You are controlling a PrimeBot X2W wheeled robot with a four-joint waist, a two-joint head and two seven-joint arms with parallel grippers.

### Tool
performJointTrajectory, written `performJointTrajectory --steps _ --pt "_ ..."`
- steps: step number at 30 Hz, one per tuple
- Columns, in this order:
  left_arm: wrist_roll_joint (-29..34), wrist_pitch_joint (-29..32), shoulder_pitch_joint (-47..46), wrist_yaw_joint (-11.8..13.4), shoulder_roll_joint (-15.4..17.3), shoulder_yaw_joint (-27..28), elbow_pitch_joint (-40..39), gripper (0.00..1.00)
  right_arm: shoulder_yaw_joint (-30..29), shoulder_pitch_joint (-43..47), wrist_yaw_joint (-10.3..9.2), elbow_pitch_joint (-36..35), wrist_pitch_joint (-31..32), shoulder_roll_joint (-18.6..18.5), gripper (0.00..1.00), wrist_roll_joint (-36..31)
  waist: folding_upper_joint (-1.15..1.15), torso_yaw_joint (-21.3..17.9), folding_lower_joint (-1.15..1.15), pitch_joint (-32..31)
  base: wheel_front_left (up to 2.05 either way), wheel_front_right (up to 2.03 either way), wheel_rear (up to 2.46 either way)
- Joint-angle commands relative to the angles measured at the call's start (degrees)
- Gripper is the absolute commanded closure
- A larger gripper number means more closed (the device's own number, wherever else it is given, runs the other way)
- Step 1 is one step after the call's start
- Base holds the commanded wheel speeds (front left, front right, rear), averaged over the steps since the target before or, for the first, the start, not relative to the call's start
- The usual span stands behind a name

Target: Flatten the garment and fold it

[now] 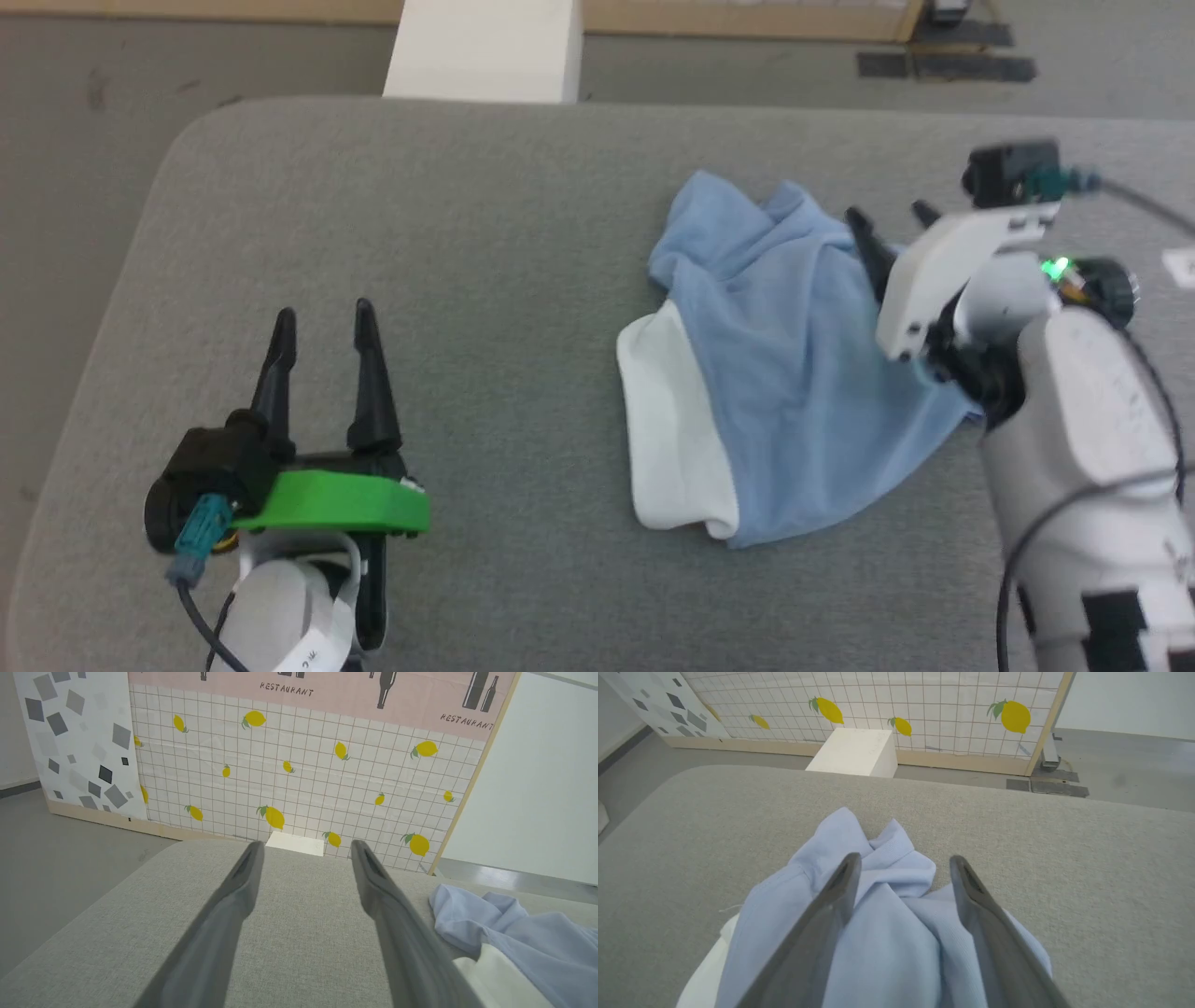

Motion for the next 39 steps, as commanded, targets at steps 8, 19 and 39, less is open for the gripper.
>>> performJointTrajectory --steps 8,19,39 --pt "-2.62 -0.22 -5.34 0.18 -0.41 -4.75 -0.77 0.0 -4.11 -13.75 -0.09 12.28 10.41 -3.01 0.0 -7.59 0.0 10.56 0.0 11.2 0.0 0.0 0.0" --pt "-4.57 -0.22 -7.92 2.06 -0.43 -6.71 -1.69 0.0 3.03 -18.89 -0.09 21.65 26.73 -6.84 1.0 -5.99 0.0 12.73 0.0 14.37 0.0 0.0 0.0" --pt "0.18 -0.23 0.94 -0.67 -0.43 -1.53 1.3 0.0 -25.24 12.36 -0.09 -11.37 -4.09 -8.9 1.0 -1.51 0.0 0.09 0.0 -3.06 0.0 0.0 0.0"
